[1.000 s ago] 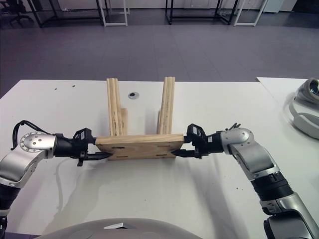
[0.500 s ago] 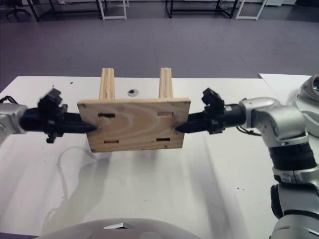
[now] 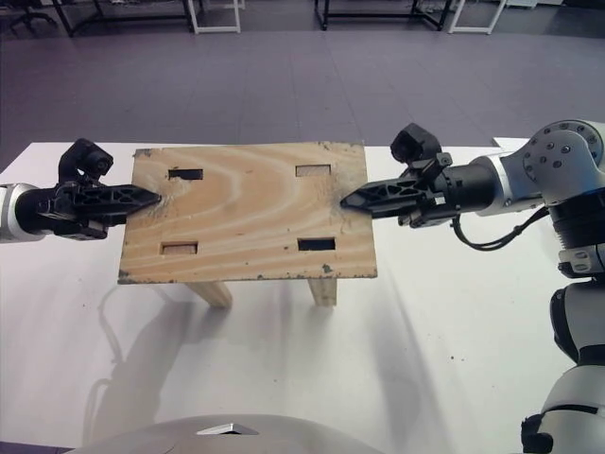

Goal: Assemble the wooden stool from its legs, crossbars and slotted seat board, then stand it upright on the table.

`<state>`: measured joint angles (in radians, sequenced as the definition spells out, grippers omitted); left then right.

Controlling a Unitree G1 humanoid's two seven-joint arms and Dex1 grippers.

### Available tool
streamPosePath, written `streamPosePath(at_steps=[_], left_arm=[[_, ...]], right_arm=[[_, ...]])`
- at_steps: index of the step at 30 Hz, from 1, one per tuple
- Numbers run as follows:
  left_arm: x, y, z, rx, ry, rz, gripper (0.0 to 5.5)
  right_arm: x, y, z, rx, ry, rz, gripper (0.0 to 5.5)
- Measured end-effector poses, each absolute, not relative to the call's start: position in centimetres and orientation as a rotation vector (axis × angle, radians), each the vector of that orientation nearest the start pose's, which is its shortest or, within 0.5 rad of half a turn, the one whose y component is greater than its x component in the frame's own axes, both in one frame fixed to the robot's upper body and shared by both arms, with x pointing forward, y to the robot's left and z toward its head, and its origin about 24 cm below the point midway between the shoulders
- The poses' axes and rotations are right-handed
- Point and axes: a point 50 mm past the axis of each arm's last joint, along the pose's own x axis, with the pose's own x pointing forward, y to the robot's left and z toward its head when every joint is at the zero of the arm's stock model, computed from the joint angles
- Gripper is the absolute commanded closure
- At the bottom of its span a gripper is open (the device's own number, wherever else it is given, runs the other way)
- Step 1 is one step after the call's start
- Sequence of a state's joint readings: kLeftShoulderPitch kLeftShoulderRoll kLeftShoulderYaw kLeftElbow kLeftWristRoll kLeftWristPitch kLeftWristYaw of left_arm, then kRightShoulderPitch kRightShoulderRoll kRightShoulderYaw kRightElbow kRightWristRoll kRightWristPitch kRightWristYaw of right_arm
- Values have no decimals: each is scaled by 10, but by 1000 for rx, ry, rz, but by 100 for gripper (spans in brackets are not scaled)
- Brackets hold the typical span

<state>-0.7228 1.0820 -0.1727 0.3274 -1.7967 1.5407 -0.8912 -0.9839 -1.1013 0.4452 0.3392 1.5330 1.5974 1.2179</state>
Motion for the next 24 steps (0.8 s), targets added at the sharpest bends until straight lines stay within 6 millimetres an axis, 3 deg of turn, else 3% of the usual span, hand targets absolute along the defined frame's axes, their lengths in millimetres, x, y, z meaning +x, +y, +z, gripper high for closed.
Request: streamPosePath(at_steps=[2, 3, 7, 9, 12, 16, 19, 22, 24], left_arm=[[252, 223, 213, -979, 897, -1389, 418], [253, 220, 210, -994, 911, -1382, 418], [268, 198, 183, -1155, 944, -1391, 338], [269, 196, 177, -1154, 982, -1352, 299], [275, 193, 174, -1146, 956, -1318, 246], [278, 203, 173, -1128, 902, -1246, 178], [276, 229, 188, -964, 753, -1152, 172], [283, 262, 209, -827, 491, -1064, 172], [295, 278, 195, -728, 352, -937, 172]], right_arm=[[256, -208, 223, 893, 1060, 1454, 417], [253, -209, 214, 942, 1057, 1444, 377], [254, -196, 187, 1090, 969, 1456, 304], [254, -199, 177, 1092, 938, 1384, 262], [262, -198, 171, 1081, 849, 1298, 204], [259, -211, 166, 1078, 761, 1172, 138], [255, -237, 165, 1098, 621, 1035, 138], [248, -280, 177, 1070, 362, 854, 138], [240, -311, 176, 999, 204, 689, 138]])
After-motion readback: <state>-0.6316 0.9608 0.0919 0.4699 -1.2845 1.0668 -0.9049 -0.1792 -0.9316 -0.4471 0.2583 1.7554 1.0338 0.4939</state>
